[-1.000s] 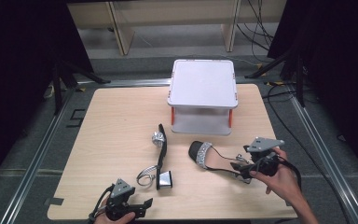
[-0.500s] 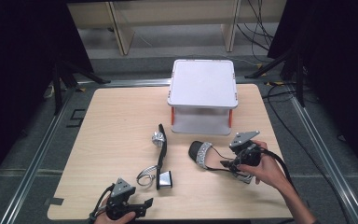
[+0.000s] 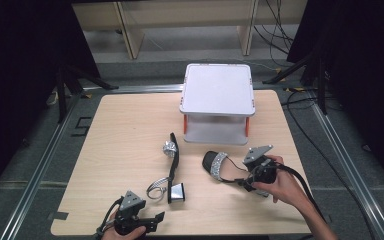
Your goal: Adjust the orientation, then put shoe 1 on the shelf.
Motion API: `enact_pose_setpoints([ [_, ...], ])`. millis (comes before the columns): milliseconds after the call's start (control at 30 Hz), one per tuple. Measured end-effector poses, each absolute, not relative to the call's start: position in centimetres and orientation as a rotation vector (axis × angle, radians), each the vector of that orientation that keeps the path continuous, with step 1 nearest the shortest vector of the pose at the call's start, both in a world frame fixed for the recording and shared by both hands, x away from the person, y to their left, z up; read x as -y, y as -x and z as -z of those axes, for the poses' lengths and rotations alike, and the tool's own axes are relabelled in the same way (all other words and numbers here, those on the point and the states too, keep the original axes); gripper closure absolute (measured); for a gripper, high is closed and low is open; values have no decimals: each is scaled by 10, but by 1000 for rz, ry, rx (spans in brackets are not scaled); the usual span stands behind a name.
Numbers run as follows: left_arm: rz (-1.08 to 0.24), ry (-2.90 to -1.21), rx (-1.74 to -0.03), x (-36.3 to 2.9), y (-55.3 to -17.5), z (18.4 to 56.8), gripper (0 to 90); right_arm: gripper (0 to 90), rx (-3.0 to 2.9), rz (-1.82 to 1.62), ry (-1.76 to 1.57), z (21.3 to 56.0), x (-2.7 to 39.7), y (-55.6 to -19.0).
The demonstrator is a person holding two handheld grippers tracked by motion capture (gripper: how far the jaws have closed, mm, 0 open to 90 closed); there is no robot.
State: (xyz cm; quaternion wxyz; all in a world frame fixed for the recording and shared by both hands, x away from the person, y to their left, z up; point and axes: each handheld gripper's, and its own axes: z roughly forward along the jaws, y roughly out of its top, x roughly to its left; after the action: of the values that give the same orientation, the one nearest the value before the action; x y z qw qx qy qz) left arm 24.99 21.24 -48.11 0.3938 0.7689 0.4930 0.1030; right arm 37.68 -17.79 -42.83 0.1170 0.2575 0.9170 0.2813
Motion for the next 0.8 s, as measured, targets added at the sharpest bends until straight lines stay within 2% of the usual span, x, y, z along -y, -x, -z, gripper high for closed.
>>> enact_pose_setpoints([
  [267, -259, -1956, -1252, -213, -250, 480, 182, 274, -2826, -623, -729, 447, 165, -398],
  [467, -266, -1950, -1243, -213, -249, 480, 182, 392, -2865, -597, -716, 449, 163, -399],
  [733, -266, -1942, -1246, -213, -250, 480, 182, 405, -2869, -606, -791, 447, 163, -396],
  [800, -261, -1954, -1248, -213, -249, 480, 182, 373, -2872, -609, -816, 447, 163, -394],
])
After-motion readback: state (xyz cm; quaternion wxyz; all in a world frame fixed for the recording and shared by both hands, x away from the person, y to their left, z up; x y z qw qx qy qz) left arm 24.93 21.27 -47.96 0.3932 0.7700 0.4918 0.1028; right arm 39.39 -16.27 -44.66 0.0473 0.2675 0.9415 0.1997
